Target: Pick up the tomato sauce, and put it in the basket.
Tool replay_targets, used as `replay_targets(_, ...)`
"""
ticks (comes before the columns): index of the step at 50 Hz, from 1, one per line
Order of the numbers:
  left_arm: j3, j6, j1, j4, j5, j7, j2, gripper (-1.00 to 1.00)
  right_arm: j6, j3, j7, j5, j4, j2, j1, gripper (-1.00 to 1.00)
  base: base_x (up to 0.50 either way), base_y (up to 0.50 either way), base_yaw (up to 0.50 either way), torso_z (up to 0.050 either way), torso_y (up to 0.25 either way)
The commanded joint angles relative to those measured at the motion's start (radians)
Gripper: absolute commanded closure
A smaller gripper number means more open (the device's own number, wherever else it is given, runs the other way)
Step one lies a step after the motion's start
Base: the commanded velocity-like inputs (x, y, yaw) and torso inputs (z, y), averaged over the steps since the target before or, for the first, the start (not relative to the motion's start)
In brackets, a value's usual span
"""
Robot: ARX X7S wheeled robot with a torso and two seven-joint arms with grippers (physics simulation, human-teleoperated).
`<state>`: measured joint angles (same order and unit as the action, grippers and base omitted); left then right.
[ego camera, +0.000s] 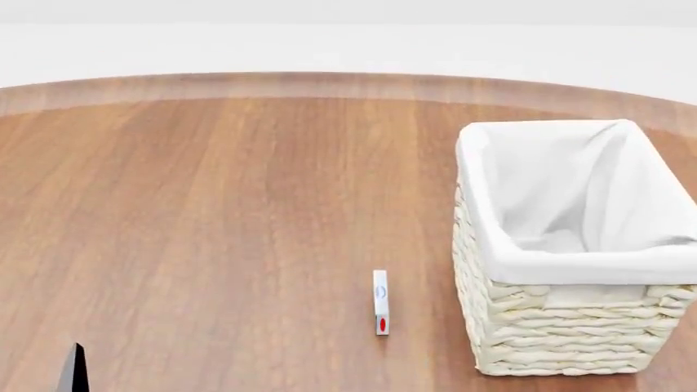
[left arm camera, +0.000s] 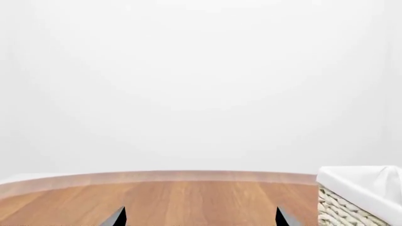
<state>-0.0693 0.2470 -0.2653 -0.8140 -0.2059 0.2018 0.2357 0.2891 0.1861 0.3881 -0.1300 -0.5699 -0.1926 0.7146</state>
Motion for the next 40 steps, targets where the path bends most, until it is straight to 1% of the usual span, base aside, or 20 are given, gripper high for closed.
replay_targets(1,-0.008,-0.020,-0.006,0.018,-0.003,0.012,0.010,-1.00,0.108,0.064,0.117,-0.026,0.065,-0.066,0.064,-1.00,0.00,0.00,0.00,0.000,0.000)
replay_targets(7,-0.012,-0.017,-0.001,0.018,-0.008,0.019,0.016,-1.00,0.117,0.103,0.140,-0.023,0.106,-0.086,0.057,-1.00,0.00,0.00,0.00,0.000,0.000)
replay_targets(12,-0.013,-0.031,-0.005,0.032,-0.009,0.022,0.021,-1.00,0.166,0.110,0.164,0.000,0.199,-0.095,0.039,-1.00,0.00,0.00,0.00,0.000,0.000)
replay_targets(18,-0.016,-0.029,-0.005,0.026,-0.013,0.029,0.026,-1.00,0.151,0.108,0.210,-0.025,0.242,-0.071,0.025,-1.00,0.00,0.00,0.00,0.000,0.000)
replay_targets(26,-0.012,-0.048,-0.014,0.040,-0.018,0.034,0.033,-1.00,0.184,0.126,0.208,0.024,0.367,-0.071,-0.033,-1.00,0.00,0.00,0.00,0.000,0.000)
replay_targets(40,-0.013,-0.059,-0.012,0.054,-0.031,0.043,0.042,-1.00,0.173,0.156,0.192,0.053,0.442,-0.069,-0.082,-1.00,0.00,0.00,0.00,0.000,0.000)
